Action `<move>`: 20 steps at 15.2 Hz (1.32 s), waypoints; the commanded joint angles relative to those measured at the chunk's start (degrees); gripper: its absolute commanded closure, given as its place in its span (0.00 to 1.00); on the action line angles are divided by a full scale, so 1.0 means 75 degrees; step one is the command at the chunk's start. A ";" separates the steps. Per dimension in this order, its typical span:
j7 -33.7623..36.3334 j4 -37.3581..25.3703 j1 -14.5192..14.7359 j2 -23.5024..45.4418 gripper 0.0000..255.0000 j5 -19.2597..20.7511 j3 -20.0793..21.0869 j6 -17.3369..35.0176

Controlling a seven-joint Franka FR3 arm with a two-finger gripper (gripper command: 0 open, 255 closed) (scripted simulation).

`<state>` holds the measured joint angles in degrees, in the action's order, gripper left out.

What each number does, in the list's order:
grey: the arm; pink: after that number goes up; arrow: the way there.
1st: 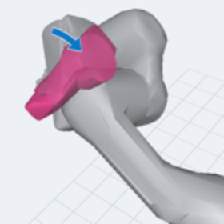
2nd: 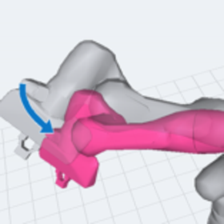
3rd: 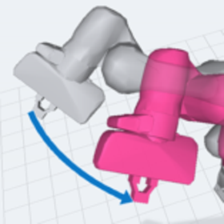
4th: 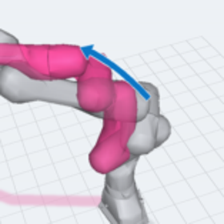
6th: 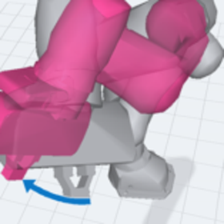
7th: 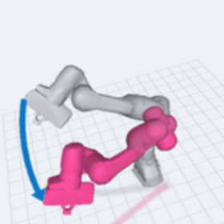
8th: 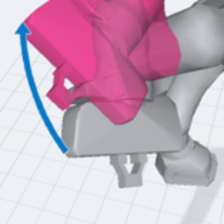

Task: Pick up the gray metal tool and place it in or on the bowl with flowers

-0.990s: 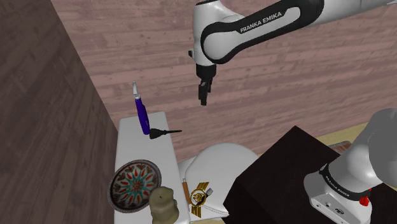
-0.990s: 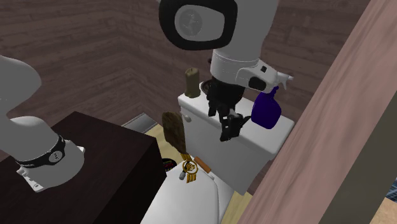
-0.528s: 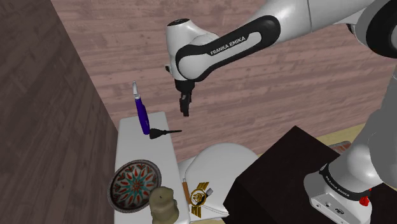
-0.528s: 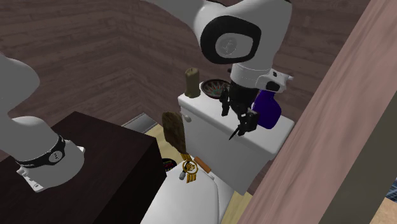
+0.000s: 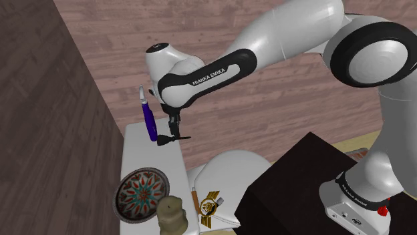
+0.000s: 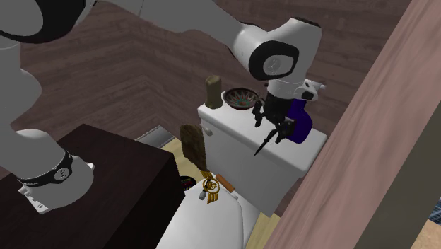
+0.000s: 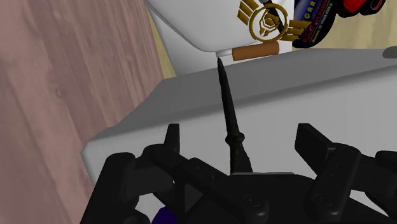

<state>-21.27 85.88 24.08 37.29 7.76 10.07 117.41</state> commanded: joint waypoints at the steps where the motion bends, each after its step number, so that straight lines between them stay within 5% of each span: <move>1: -0.0127 -0.0630 0.0200 0.0594 0.00 0.0149 0.0037 -0.0047; 17: -0.0108 -0.0515 0.0247 0.1035 0.00 0.0240 -0.0011 0.0504; 18: -0.0108 -0.0515 0.0247 0.1035 1.00 0.0240 -0.0011 0.0504; 20: -0.0106 -0.0504 0.0248 0.1032 1.00 0.0240 -0.0011 0.0512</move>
<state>-22.09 81.79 25.69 44.60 9.70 9.77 121.35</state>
